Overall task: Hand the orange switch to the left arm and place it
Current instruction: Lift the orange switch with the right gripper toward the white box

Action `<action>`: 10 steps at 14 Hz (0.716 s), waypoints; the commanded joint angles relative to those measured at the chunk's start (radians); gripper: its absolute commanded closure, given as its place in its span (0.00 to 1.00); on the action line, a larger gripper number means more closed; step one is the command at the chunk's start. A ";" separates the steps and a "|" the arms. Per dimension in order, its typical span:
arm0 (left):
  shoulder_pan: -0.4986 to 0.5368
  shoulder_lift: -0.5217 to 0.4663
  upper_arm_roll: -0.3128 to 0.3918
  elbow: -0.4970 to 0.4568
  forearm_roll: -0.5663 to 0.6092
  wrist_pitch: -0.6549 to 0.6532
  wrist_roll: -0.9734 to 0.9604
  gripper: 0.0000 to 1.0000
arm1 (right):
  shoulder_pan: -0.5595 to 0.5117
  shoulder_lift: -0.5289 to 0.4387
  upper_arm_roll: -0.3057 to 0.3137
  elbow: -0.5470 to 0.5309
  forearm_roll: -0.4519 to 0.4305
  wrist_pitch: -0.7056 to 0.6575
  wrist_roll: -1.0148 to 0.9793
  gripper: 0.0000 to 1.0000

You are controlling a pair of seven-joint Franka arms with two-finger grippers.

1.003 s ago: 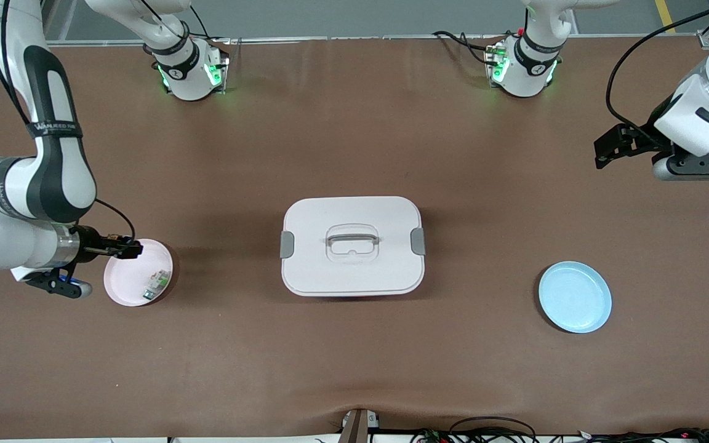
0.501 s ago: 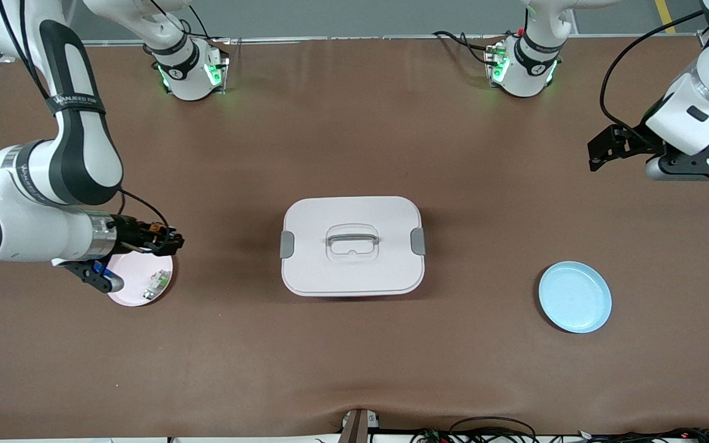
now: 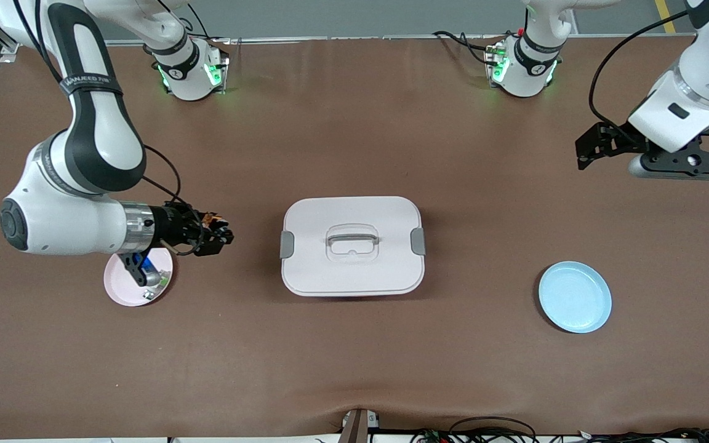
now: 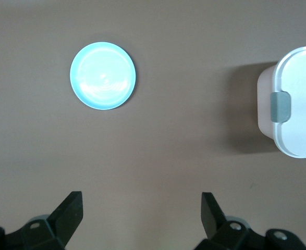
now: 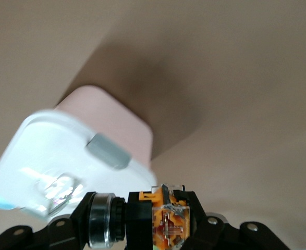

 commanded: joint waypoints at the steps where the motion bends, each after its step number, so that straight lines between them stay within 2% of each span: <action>1: -0.001 -0.005 -0.043 0.002 0.001 0.009 -0.052 0.00 | 0.032 -0.015 -0.007 -0.001 0.094 0.030 0.094 0.65; 3: -0.001 0.012 -0.074 0.024 0.000 0.009 -0.137 0.00 | 0.072 -0.015 -0.006 0.003 0.145 0.084 0.177 0.65; 7: -0.002 0.053 -0.140 0.078 -0.029 0.009 -0.235 0.00 | 0.155 -0.012 -0.007 0.005 0.299 0.213 0.335 0.65; 10: -0.018 0.090 -0.172 0.097 -0.062 0.009 -0.301 0.00 | 0.213 -0.011 -0.006 0.005 0.350 0.306 0.419 0.65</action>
